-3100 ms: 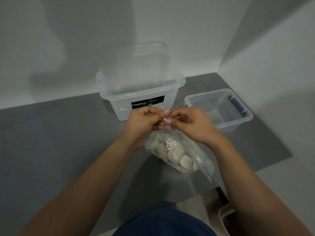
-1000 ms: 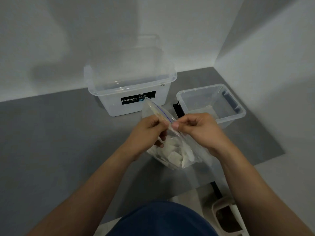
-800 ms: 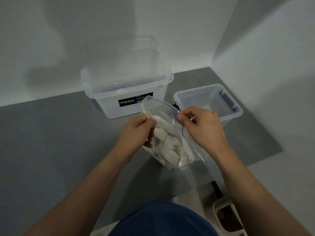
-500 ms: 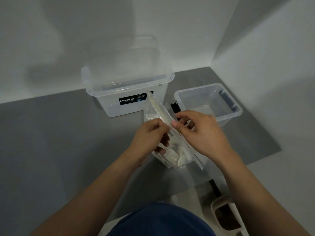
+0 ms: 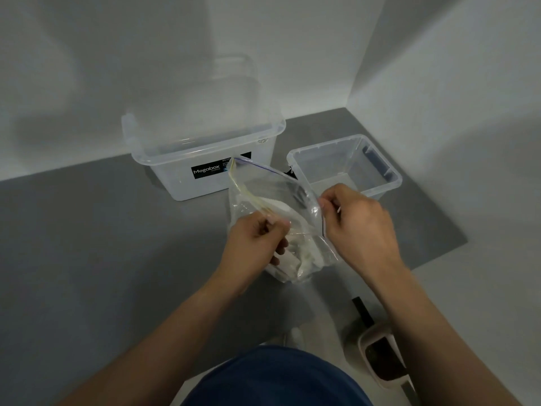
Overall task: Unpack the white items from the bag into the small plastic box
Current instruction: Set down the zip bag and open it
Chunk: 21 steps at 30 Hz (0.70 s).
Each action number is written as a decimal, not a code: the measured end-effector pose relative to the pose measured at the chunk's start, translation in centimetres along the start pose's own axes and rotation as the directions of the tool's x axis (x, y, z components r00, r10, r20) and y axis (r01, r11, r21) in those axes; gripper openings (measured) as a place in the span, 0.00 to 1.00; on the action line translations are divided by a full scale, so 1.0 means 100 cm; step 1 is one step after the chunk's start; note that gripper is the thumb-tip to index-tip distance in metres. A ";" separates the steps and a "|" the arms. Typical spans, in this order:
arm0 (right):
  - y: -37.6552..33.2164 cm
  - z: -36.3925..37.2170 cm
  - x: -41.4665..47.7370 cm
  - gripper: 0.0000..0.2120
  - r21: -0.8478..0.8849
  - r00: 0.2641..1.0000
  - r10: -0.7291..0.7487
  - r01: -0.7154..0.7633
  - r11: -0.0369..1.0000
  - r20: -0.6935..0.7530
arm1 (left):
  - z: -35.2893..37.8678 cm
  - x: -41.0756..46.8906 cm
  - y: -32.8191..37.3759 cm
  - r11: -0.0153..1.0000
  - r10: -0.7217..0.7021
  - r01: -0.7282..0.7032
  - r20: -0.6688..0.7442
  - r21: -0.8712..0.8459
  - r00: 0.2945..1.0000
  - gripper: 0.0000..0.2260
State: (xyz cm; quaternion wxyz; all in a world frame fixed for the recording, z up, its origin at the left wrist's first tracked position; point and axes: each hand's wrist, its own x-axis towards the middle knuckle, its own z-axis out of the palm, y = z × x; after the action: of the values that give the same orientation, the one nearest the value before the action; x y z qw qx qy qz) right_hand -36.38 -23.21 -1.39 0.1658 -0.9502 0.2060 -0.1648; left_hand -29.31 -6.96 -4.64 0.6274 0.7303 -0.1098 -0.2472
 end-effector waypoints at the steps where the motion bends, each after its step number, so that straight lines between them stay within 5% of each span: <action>1: 0.001 -0.003 0.002 0.07 0.014 1.000 0.020 -0.019 1.000 -0.017 | -0.001 -0.002 -0.002 1.000 -0.001 0.001 -0.010 0.022 1.000 0.08; 5: -0.010 -0.014 -0.005 0.13 0.148 0.989 0.006 -0.028 0.989 0.146 | -0.003 -0.007 -0.004 1.000 0.002 -0.002 -0.059 -0.002 0.998 0.07; 9: -0.011 -0.015 -0.025 0.15 0.019 0.941 -0.049 0.045 0.999 0.335 | -0.001 -0.007 -0.003 1.000 0.022 -0.022 -0.098 -0.002 0.995 0.08; 13: 0.000 -0.012 -0.026 0.10 -0.079 0.978 0.006 0.011 0.997 0.207 | -0.002 -0.013 -0.003 0.995 0.009 -0.001 -0.087 0.098 0.996 0.08; 18: 0.005 -0.012 -0.003 0.11 -0.042 0.994 0.081 -0.078 0.996 0.067 | -0.015 -0.033 -0.004 0.956 -0.068 0.005 0.204 0.293 0.977 0.04; 21: 0.001 -0.008 0.005 0.10 0.091 0.995 0.013 -0.022 0.996 0.103 | -0.035 -0.037 0.002 0.931 -0.046 0.013 0.082 0.364 0.996 0.16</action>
State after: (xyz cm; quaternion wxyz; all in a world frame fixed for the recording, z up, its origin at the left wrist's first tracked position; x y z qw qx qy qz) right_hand -36.24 -23.69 -0.60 0.2212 -0.9470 0.1976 -0.1236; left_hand -30.67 -2.29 -3.31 0.4725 0.8232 -0.1705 -0.2646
